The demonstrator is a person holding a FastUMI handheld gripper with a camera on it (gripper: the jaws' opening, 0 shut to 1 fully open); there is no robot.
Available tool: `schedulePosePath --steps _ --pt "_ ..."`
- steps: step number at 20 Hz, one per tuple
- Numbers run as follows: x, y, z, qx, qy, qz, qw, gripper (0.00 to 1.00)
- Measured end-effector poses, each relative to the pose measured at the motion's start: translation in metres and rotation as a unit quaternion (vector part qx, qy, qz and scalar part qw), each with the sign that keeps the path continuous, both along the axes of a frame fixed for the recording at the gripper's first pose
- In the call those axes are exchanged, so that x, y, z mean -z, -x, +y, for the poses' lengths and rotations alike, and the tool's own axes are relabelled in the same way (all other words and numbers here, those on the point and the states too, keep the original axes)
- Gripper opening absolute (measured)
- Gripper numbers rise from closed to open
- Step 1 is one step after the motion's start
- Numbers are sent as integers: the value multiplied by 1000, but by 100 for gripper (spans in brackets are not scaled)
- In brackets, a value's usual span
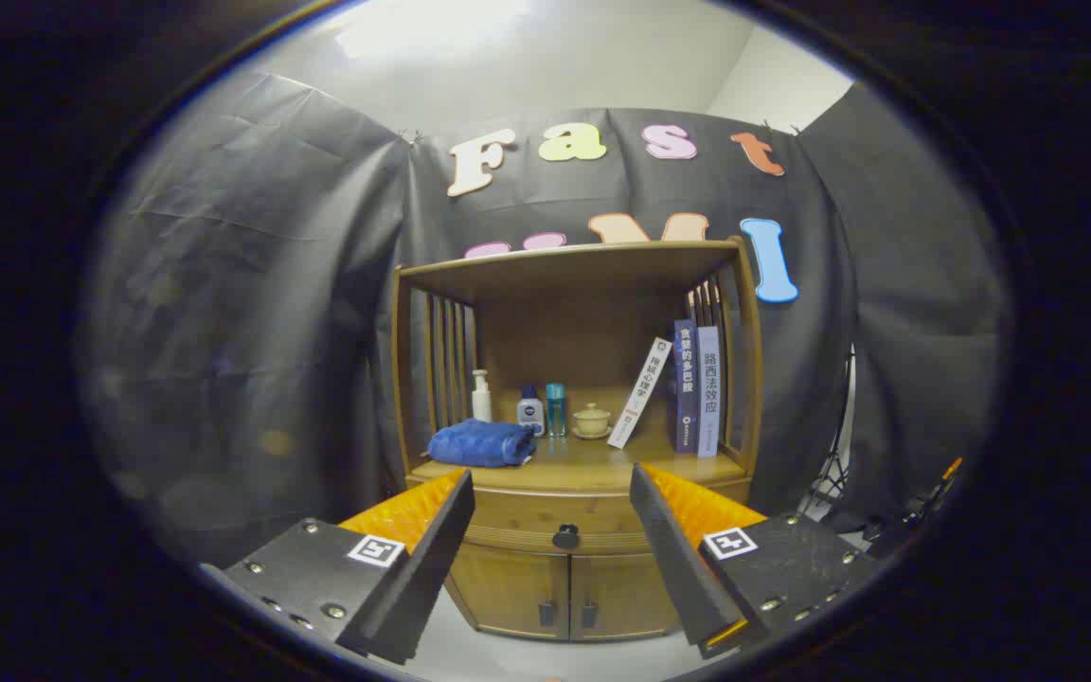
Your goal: Pull open the drawer, take out the items inside it, and place them on the countertop above the cabinet.
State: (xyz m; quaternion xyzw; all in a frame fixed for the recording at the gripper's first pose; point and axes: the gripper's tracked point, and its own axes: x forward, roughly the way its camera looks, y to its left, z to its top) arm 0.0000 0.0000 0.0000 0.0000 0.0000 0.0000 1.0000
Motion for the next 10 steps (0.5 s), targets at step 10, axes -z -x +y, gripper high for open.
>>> schedulePosePath --steps 10 --pt "24 -14 -18 37 -4 11 999 99"
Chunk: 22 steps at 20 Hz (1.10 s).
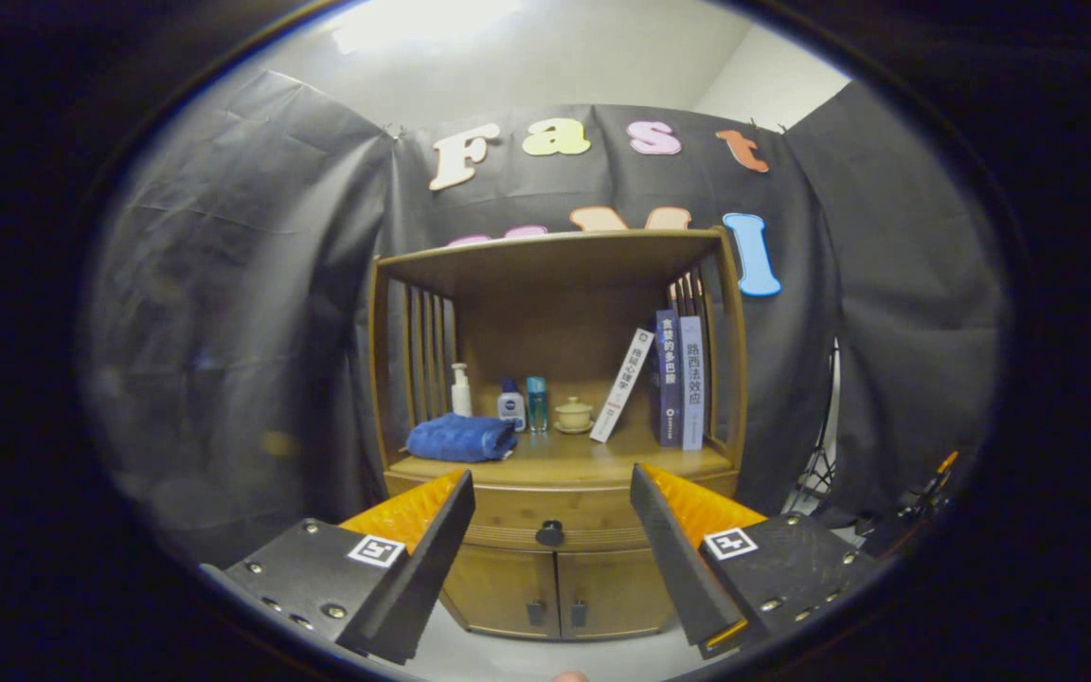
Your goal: Pull open the drawer, take out the items inside it, and place them on the countertop above the cabinet.
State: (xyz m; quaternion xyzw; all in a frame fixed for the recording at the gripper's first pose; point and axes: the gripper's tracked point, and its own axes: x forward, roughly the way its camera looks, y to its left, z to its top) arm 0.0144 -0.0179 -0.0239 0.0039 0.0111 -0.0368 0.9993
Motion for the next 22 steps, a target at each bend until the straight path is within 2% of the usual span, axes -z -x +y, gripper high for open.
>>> schedulePosePath --steps 4,8,10,17,22 --pt "13 -10 -7 14 7 4 1000 99" --pt "9 -20 -18 47 8 -21 999 99" --pt "12 -31 -17 49 13 -24 998 99" --pt "66 -89 -6 42 48 8 998 99" --pt "132 -136 -2 30 26 55 998 99"
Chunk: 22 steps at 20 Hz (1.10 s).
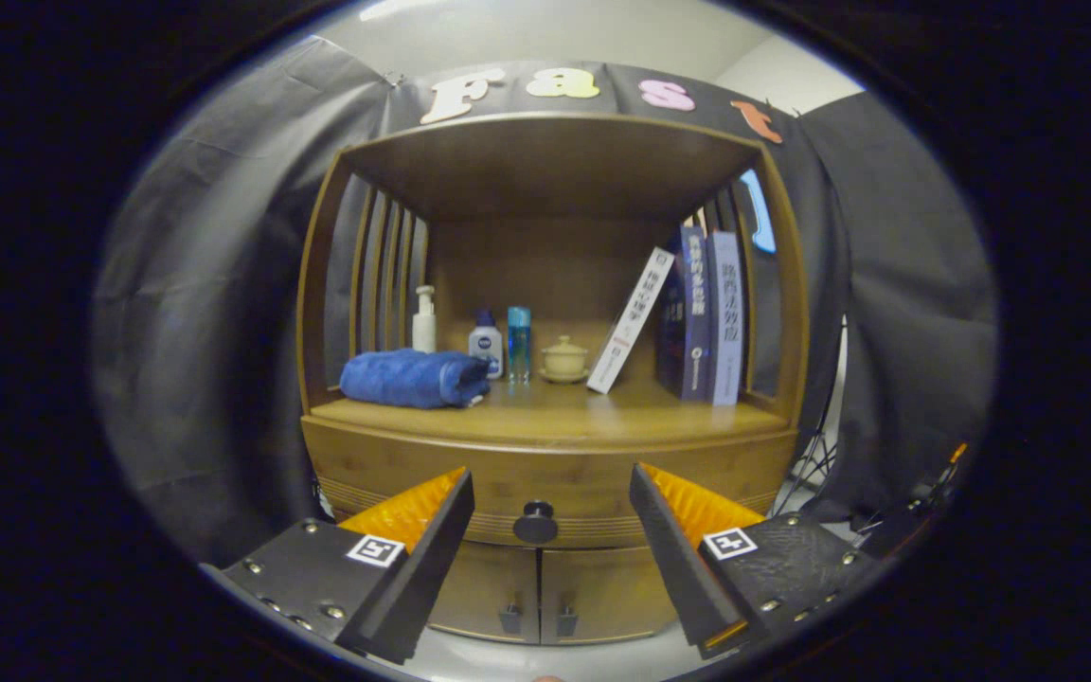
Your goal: Pull open the drawer, take out the items inside it, and place them on the countertop above the cabinet.
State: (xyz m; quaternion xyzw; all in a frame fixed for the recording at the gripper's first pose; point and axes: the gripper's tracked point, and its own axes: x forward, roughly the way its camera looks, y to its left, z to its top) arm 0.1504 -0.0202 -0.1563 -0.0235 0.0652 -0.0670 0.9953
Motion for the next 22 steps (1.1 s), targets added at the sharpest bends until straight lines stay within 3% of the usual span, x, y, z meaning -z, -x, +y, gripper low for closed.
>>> schedulePosePath --steps 6,12,14,17,19,22 --pt "70 -47 0 -3 -17 50 999 93" --pt "91 -78 -2 -7 -46 38 998 42" --pt "88 -76 -6 1 -17 21 1000 42" --pt "89 -75 -2 9 -29 7 1000 42" --pt "90 -72 -2 -7 -19 23 1000 36" --pt "93 -65 -1 9 -43 50 998 31"
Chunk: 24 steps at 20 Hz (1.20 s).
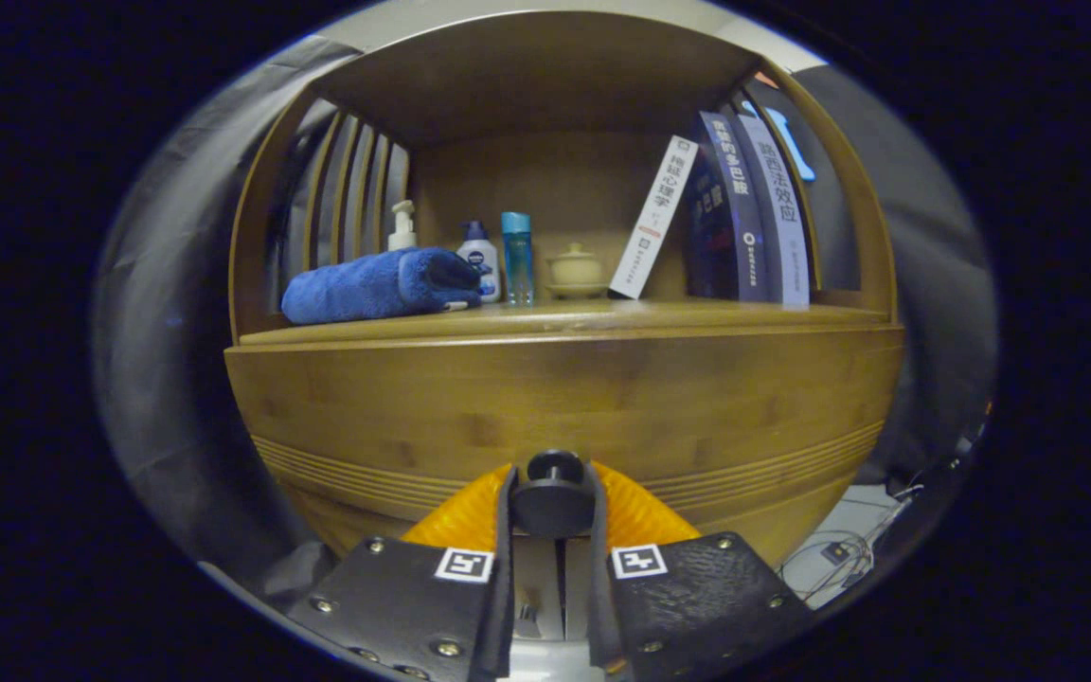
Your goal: Pull open the drawer, take out the items inside it, and place them on the countertop above the cabinet.
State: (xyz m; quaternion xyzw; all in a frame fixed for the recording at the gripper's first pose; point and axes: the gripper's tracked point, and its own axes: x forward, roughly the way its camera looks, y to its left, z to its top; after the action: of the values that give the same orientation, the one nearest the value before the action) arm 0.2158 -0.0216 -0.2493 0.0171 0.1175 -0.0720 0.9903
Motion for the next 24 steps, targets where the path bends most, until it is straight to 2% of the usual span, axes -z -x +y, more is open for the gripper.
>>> schedulePosePath --steps 2,7,13,24 --pt "-2 10 -1 12 14 4 1000 31" --pt "-6 78 6 18 15 9 1000 31" --pt "-5 134 16 8 20 27 999 31" --pt "-1 181 29 -7 47 42 998 31"
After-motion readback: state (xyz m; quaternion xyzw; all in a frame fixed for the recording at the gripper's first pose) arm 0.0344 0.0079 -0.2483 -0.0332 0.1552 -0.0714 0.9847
